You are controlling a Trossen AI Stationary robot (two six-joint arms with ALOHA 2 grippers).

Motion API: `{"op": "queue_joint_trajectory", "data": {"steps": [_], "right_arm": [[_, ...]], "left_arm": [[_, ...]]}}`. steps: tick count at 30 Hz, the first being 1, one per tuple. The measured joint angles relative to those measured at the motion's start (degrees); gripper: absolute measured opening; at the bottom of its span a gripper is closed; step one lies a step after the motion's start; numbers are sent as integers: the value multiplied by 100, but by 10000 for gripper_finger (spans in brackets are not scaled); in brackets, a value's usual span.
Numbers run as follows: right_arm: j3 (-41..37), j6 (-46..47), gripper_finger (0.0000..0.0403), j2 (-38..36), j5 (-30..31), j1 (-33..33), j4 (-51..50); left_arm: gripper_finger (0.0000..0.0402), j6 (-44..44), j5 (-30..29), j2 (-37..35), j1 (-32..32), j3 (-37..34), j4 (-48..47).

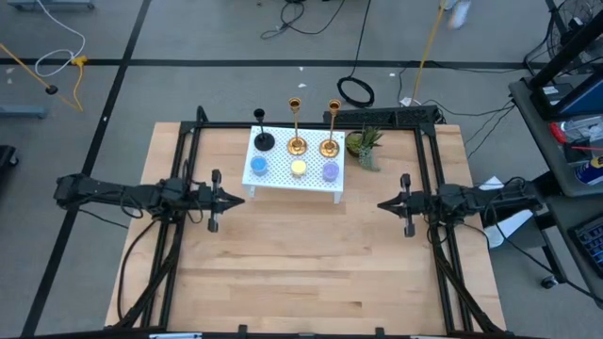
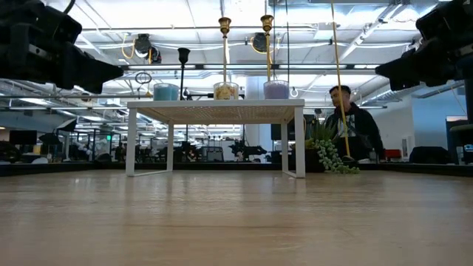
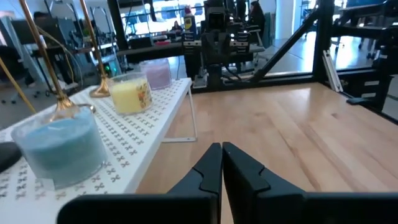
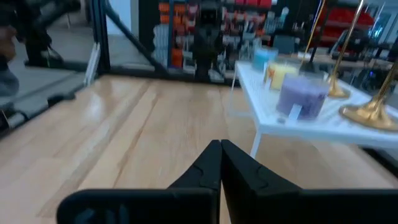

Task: Pick & Place candle stick holders
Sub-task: Return to Home Position

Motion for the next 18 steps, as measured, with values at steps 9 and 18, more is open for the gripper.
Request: {"op": "queue_joint_trajectory", "data": {"steps": [9, 18], "right_arm": [[-124, -16, 1, -273, -365, 0, -4], [-135, 37, 1, -266, -446, 2, -104]], "left_arm": [[6, 318, -2, -153, 2, 0, -95], [22, 415, 2, -1024, 2, 2, -763]]}}
